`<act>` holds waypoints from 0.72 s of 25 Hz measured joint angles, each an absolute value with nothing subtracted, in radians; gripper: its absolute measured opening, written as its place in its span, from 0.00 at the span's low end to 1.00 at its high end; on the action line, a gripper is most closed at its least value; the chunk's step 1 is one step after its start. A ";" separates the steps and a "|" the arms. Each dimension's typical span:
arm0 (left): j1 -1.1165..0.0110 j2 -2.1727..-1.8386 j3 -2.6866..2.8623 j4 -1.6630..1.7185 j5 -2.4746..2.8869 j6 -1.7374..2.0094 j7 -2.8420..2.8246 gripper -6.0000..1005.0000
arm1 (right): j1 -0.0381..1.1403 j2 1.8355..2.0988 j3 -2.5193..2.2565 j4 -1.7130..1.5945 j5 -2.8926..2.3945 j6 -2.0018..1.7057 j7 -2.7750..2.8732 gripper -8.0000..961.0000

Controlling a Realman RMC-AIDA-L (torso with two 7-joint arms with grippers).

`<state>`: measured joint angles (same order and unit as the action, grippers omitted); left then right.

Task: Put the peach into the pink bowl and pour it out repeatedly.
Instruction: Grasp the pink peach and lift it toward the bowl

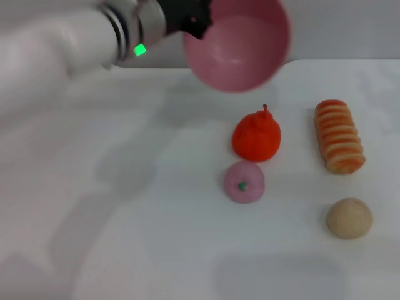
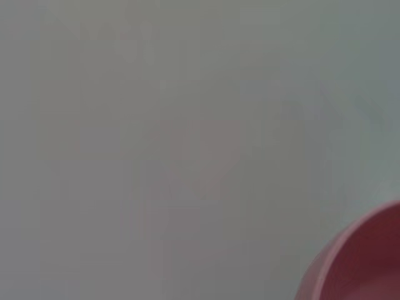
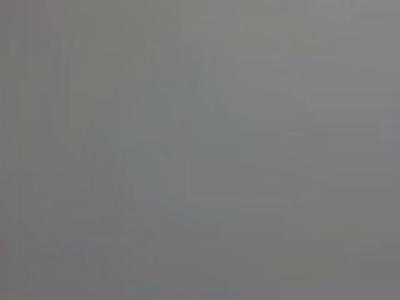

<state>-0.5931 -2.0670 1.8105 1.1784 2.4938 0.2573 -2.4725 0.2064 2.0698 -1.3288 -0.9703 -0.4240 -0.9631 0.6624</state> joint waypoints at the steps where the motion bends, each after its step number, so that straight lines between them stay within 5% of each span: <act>1: -0.593 -2.067 1.811 1.178 2.494 0.257 -2.472 0.05 | 0.208 2.068 -1.330 -0.984 -0.483 -0.954 0.711 0.53; 3: -0.593 -2.067 1.811 1.178 2.494 0.257 -2.472 0.05 | 0.211 2.068 -1.331 -1.025 -0.614 -0.943 0.807 0.54; 5: -0.817 -2.060 1.389 1.008 2.513 0.698 -2.503 0.05 | 0.212 2.068 -1.332 -1.095 -0.792 -0.938 0.933 0.54; 10: -0.828 -2.056 1.316 0.999 2.532 0.752 -2.502 0.05 | 0.236 2.068 -1.334 -1.319 -1.341 -0.982 1.422 0.53; 18: -0.811 -2.036 1.228 0.998 2.556 0.806 -2.502 0.05 | 0.440 2.068 -1.339 -1.545 -2.041 -1.394 2.060 0.53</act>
<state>-0.8107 -2.0364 1.2277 0.9984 2.5560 0.8063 -2.5019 0.4400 2.0684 -1.3387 -1.5451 -2.0406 -1.3936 2.0596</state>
